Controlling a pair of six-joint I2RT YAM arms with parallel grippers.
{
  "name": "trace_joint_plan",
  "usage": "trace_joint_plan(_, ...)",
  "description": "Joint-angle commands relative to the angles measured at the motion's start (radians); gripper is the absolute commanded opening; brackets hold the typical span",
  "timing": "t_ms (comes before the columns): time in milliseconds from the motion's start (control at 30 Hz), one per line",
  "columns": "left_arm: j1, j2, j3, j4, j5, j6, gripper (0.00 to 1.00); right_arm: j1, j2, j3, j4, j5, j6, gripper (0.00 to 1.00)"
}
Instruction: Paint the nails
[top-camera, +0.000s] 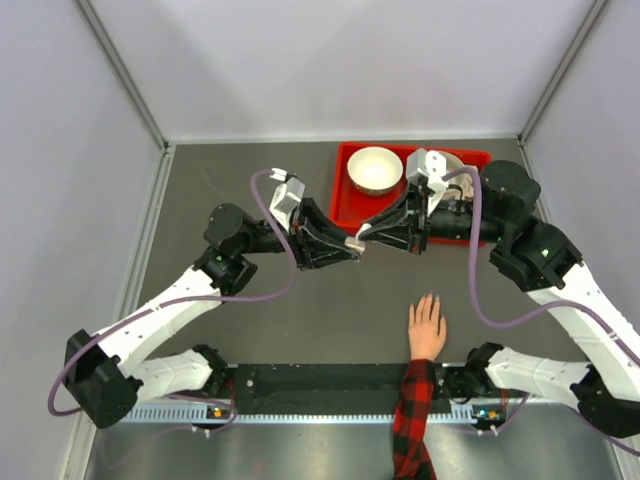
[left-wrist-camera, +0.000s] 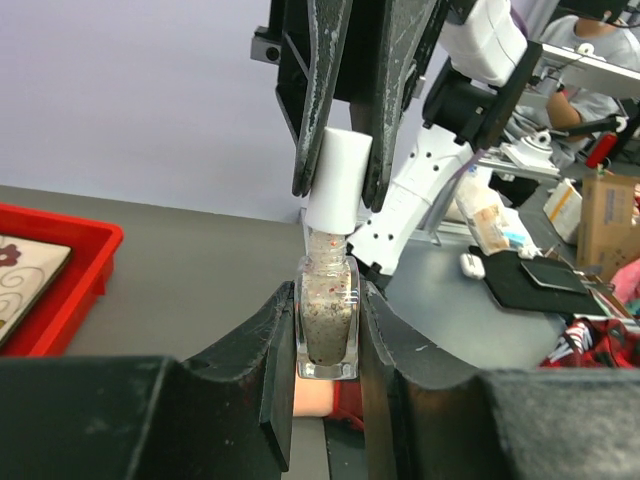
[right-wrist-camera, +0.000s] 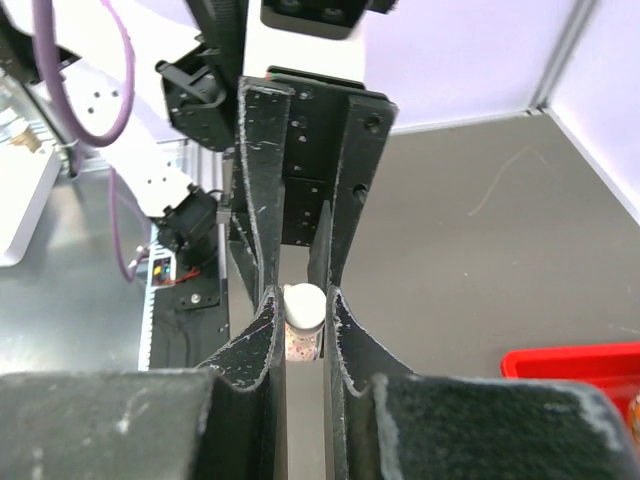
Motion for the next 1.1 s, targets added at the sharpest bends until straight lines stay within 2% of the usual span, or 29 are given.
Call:
trace_joint_plan(0,0.002,-0.014,0.002,0.052,0.053,0.004,0.00,-0.016,-0.001,0.029,0.015,-0.080,-0.035,0.00)
trace_joint_plan(267,0.002,-0.013,0.021,-0.061,0.001,0.079,0.00,-0.017,0.006,0.052,-0.008,0.017,0.001,0.00)
trace_joint_plan(1067,0.002,-0.003,0.024,-0.072,-0.021,0.093,0.00,-0.026,-0.019,0.058,0.006,0.063,0.038,0.00)
